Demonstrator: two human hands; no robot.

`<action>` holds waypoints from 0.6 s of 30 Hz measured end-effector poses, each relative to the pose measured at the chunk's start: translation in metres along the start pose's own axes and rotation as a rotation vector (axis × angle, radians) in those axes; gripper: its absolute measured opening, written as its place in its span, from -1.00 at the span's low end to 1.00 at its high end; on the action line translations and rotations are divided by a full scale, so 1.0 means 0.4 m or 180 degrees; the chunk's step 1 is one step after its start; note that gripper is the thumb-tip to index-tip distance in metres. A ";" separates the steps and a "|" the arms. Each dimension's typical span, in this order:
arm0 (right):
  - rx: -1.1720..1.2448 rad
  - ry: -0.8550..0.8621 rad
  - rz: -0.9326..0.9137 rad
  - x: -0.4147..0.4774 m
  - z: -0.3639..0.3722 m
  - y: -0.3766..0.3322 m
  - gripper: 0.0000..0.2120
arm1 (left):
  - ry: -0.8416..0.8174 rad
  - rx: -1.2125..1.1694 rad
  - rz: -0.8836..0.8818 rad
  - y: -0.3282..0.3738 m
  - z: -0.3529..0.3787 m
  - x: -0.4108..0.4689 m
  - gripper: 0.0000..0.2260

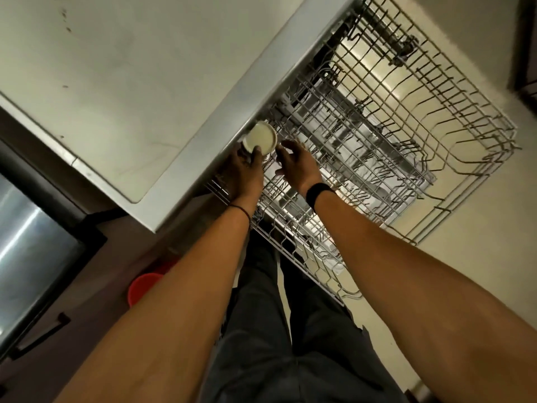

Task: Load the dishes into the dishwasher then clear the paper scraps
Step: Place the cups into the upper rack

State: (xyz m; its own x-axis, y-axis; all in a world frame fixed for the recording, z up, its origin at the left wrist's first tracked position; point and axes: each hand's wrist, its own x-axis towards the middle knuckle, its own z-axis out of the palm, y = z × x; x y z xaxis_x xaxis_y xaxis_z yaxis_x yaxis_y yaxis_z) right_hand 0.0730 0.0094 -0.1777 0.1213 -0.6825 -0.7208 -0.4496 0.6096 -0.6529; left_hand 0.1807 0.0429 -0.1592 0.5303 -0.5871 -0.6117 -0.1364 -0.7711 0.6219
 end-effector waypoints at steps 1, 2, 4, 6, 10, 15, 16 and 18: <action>0.0079 0.0006 -0.0004 -0.022 -0.008 0.001 -0.54 | -0.0039 -0.0034 0.0053 -0.003 0.000 -0.022 -0.55; 0.0167 0.0006 -0.0039 -0.047 -0.017 0.000 -0.54 | -0.0065 0.0007 0.0070 -0.001 -0.001 -0.043 -0.57; 0.0333 0.0029 -0.0108 -0.098 -0.037 -0.004 -0.59 | -0.0100 0.0044 0.0005 0.005 -0.007 -0.086 -0.60; 0.0357 0.0111 -0.0145 -0.154 -0.062 -0.006 -0.66 | -0.0211 -0.0151 0.0001 0.007 -0.018 -0.137 -0.64; 0.0514 0.0259 -0.0278 -0.270 -0.115 -0.031 -0.70 | -0.0469 -0.0467 0.0224 0.030 -0.049 -0.242 -0.71; 0.1084 0.0367 -0.0528 -0.403 -0.164 -0.066 -0.70 | -0.0708 -0.0758 0.0511 0.079 -0.101 -0.345 -0.70; 0.1155 0.0384 -0.0585 -0.420 -0.167 -0.074 -0.70 | -0.0738 -0.0769 0.0614 0.081 -0.114 -0.355 -0.68; 0.1175 0.0396 -0.0688 -0.449 -0.170 -0.100 -0.70 | -0.0749 -0.0776 0.0817 0.096 -0.140 -0.364 -0.69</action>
State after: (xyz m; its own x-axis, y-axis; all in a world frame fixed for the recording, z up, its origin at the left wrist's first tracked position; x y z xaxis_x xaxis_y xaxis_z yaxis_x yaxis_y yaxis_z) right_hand 0.0088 0.0803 -0.0062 0.0602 -0.8396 -0.5399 -0.0769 0.5354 -0.8411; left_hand 0.1453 0.1128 -0.0188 0.2954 -0.8144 -0.4995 -0.0222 -0.5285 0.8486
